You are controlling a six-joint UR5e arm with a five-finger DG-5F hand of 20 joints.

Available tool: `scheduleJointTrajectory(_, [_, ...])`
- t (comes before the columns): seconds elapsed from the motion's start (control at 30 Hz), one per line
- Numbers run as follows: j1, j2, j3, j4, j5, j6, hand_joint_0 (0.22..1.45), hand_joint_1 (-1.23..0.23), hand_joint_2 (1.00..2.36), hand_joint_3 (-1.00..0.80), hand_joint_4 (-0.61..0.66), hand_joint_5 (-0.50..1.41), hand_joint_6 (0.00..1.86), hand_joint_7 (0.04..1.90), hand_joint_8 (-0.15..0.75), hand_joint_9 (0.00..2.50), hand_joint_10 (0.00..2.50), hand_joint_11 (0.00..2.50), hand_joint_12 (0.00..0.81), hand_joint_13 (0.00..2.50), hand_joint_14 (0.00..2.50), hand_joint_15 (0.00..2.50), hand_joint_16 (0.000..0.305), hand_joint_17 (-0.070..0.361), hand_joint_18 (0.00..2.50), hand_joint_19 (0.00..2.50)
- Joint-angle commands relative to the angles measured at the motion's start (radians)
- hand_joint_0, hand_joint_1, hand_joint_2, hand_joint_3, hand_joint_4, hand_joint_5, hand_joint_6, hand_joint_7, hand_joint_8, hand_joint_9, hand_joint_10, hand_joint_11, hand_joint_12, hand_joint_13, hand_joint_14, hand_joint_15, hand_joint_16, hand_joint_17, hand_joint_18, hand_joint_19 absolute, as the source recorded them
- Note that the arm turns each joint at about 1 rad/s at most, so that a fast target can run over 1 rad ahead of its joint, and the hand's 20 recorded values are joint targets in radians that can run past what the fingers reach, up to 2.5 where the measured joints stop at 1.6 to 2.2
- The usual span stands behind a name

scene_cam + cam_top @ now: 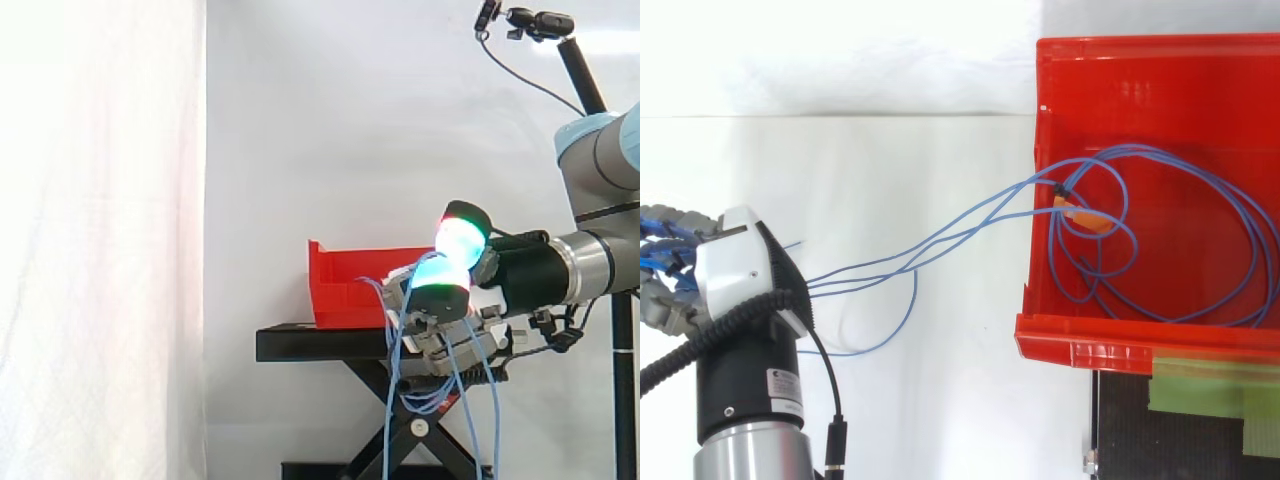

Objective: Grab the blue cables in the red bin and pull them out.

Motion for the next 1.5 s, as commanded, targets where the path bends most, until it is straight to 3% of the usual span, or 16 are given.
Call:
scheduleJointTrajectory(0.0, [0.001, 0.0, 0.0, 0.0, 0.0, 0.0, 0.96, -0.93, 1.0, -1.0, 0.06, 0.98, 0.22, 0.93, 0.247, 1.23, 0.03, 1.07, 0.289, 1.21, 1.94, 1.4, 0.039, 0.089, 1.28, 1.77])
scheduleJointTrajectory(1.47, [0.001, 0.0, -0.001, 0.0, 0.0, 0.0, 0.96, -0.93, 1.0, -1.0, 0.06, 0.98, 0.23, 0.92, 0.246, 1.23, 0.03, 1.07, 0.289, 1.21, 1.93, 1.41, 0.039, 0.089, 1.28, 1.77])
